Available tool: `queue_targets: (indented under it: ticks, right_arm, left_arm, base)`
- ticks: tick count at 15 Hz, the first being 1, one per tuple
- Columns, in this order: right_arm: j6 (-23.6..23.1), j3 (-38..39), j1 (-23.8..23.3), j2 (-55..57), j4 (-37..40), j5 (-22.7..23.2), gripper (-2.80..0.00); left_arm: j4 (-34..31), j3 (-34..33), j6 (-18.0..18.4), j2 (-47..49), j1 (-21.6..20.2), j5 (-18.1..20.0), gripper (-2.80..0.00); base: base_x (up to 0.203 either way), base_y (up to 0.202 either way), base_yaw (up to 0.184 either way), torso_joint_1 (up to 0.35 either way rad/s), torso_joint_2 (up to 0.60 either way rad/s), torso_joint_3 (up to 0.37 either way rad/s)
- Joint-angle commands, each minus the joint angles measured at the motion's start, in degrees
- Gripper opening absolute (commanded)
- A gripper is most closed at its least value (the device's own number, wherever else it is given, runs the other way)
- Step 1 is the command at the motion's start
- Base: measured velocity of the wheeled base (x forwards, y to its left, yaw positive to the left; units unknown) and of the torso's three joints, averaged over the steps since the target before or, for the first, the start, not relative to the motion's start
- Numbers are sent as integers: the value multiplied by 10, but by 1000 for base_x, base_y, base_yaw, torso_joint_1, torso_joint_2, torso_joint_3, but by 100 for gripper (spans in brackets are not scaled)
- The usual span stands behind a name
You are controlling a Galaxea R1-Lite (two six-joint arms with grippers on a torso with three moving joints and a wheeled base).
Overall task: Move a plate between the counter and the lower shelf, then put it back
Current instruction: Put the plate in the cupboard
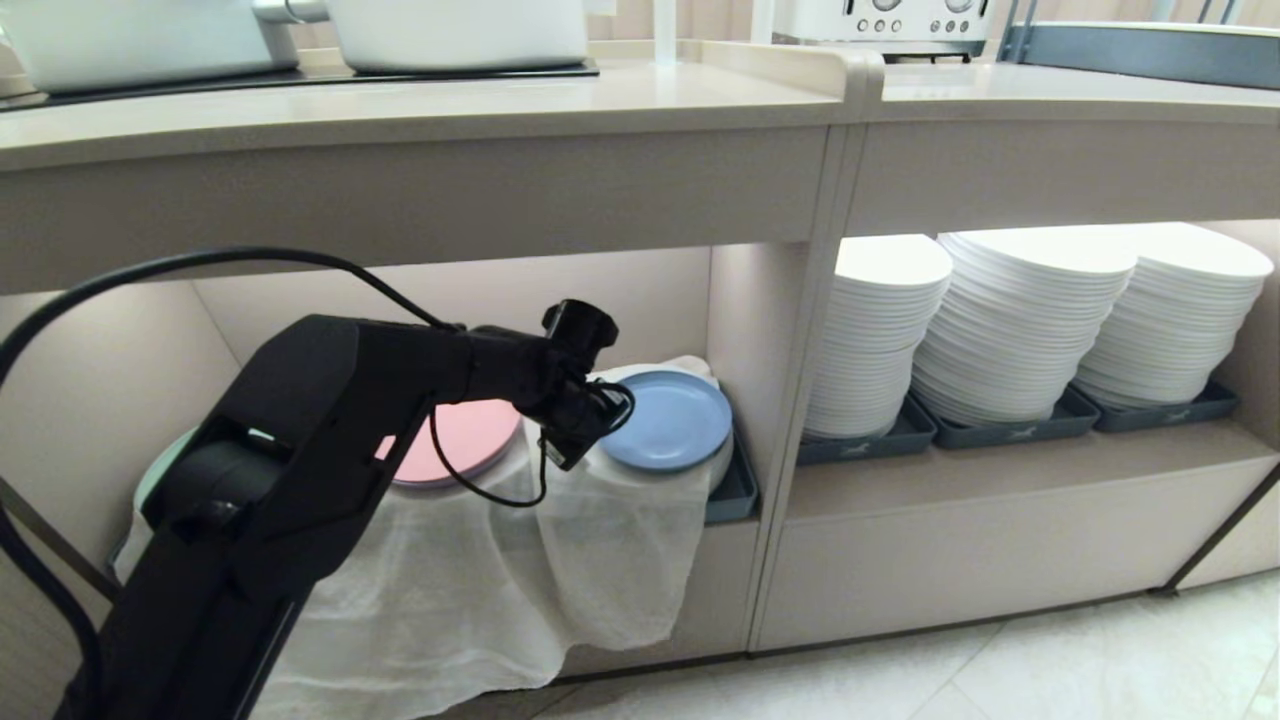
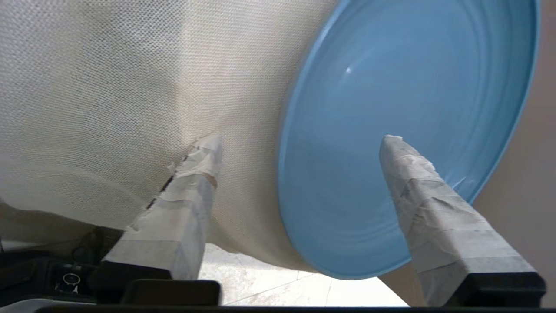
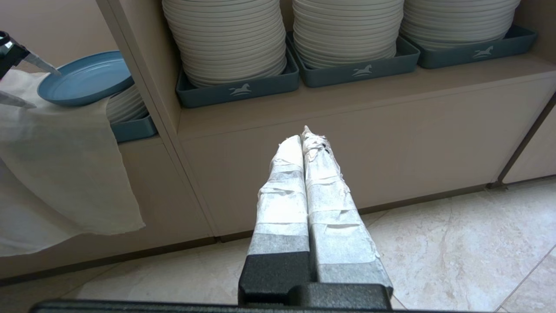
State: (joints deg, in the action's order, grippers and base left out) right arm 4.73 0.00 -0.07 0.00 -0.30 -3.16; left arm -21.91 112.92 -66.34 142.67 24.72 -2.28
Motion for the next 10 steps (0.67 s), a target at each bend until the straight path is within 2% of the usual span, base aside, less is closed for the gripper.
queue_targets:
  ticks: [1,10]
  right_arm:
    - [0,0,0,0,0,0,-280]
    - [0,0,0,0,0,0,-280]
  left_arm:
    - [1,2,-4,-1,1,0,0]
    - [19,4,-3,-2,1,0,0]
  base:
    - [0,0,0,0,0,0]
    - [0,0,0,0,0,0]
